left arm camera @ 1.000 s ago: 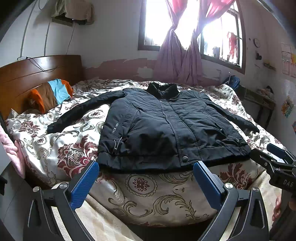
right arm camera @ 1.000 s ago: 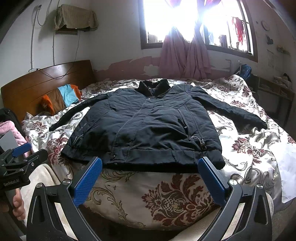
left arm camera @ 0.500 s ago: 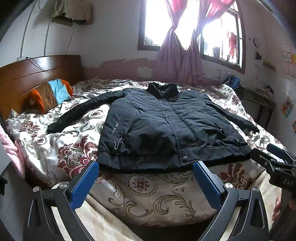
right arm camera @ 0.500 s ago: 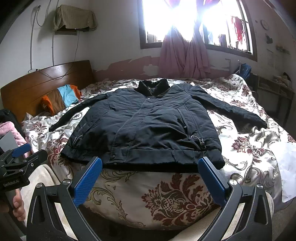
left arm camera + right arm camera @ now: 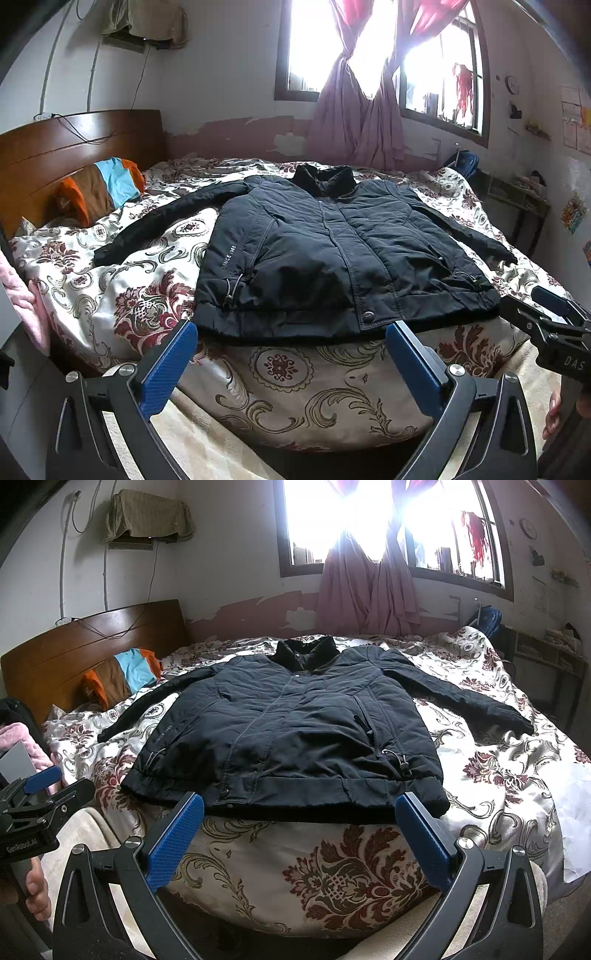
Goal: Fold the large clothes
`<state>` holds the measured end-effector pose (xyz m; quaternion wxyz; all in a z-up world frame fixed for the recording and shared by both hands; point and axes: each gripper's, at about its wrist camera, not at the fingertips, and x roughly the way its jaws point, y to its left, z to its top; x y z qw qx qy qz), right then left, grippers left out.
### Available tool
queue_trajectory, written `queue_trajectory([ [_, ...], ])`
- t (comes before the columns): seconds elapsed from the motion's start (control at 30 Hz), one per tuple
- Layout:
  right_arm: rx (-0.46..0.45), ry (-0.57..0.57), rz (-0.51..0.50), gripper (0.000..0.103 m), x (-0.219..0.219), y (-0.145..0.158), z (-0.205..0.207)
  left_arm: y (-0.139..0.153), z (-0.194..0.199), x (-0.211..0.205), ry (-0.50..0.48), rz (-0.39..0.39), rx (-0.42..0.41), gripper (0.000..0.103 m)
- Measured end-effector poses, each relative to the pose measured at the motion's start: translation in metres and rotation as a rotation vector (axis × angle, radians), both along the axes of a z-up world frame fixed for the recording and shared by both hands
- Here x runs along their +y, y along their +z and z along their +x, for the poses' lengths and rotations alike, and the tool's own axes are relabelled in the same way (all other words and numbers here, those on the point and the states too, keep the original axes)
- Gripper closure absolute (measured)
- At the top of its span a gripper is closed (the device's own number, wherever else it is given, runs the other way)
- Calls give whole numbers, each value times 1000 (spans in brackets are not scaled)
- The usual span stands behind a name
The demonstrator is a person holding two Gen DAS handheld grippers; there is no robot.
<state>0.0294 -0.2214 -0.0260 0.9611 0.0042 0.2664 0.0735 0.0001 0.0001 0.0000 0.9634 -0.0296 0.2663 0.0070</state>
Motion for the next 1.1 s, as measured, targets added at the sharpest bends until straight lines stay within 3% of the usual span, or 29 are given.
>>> queue_trajectory([
  [1.1, 34, 2, 5, 1, 1, -5, 6, -3, 4, -1, 13, 8, 29, 0],
])
